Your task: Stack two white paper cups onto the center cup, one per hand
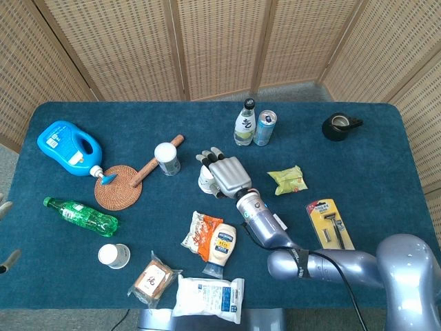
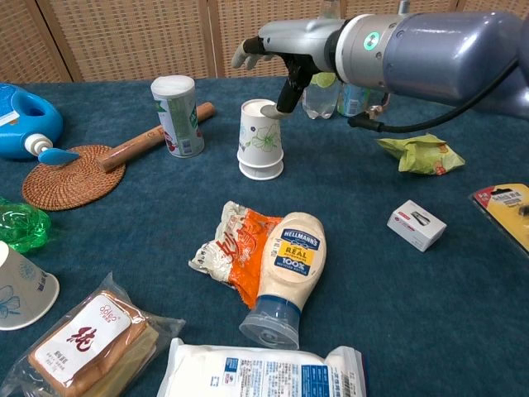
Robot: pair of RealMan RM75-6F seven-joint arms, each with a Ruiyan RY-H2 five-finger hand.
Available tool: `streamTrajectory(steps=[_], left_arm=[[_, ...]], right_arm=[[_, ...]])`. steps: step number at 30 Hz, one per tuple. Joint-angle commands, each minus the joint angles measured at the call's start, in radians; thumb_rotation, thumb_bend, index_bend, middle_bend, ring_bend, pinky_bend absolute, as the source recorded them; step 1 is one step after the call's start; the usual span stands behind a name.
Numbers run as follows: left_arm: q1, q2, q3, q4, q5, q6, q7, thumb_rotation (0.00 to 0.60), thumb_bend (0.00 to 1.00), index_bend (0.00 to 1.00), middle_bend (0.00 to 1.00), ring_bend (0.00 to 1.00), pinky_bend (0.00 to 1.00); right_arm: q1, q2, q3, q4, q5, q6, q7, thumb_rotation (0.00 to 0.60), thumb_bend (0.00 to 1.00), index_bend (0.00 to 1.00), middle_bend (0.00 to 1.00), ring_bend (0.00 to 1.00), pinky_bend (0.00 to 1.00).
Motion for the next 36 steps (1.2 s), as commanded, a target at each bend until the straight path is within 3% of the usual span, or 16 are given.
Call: streamTrajectory(steps=[1, 3, 7, 18, 26, 36], left_arm=[[0.001, 0.002, 0.001, 0.001, 0.001, 0.001, -0.005, 0.600, 0.33, 0.00, 0.00, 0.00, 0.09], [-0.001, 0.003, 0.002, 0.002, 0.005, -0.001, -0.008, 0.600, 0.33, 0.00, 0.00, 0.00, 0.09], [-0.006, 0.006, 0.011, -0.005, 0.033, -0.005, 0.000, 0.600, 0.33, 0.00, 0.00, 0.00, 0.09], [-0.071, -0.002, 0.046, -0.053, 0.096, -0.139, 0.112, 0.600, 0.33, 0.00, 0.00, 0.00, 0.09], [-0.134, -0.037, 0.050, -0.100, 0.091, -0.272, 0.264, 0.600, 0.33, 0.00, 0.00, 0.00, 0.08], [-0.168, -0.106, 0.051, -0.134, 0.049, -0.355, 0.405, 0.600, 0.33, 0.00, 0.00, 0.00, 0.08]], right_arm=[[-0.053, 0.049, -0.031, -0.059, -0.085, 0.061, 0.023, 0.600, 0.37, 0.04, 0.00, 0.00, 0.36], [-0.104, 0.090, -0.057, -0.106, -0.159, 0.111, 0.053, 0.600, 0.27, 0.01, 0.00, 0.00, 0.30], [-0.214, 0.178, -0.107, -0.184, -0.295, 0.207, 0.135, 0.600, 0.17, 0.00, 0.00, 0.00, 0.25], [-0.455, 0.403, -0.244, -0.292, -0.563, 0.351, 0.298, 0.600, 0.16, 0.00, 0.00, 0.00, 0.24], [-0.554, 0.458, -0.271, -0.275, -0.655, 0.416, 0.334, 0.600, 0.18, 0.00, 0.00, 0.00, 0.24], [-0.685, 0.457, -0.268, -0.150, -0.702, 0.514, 0.434, 0.600, 0.20, 0.00, 0.00, 0.00, 0.24]])
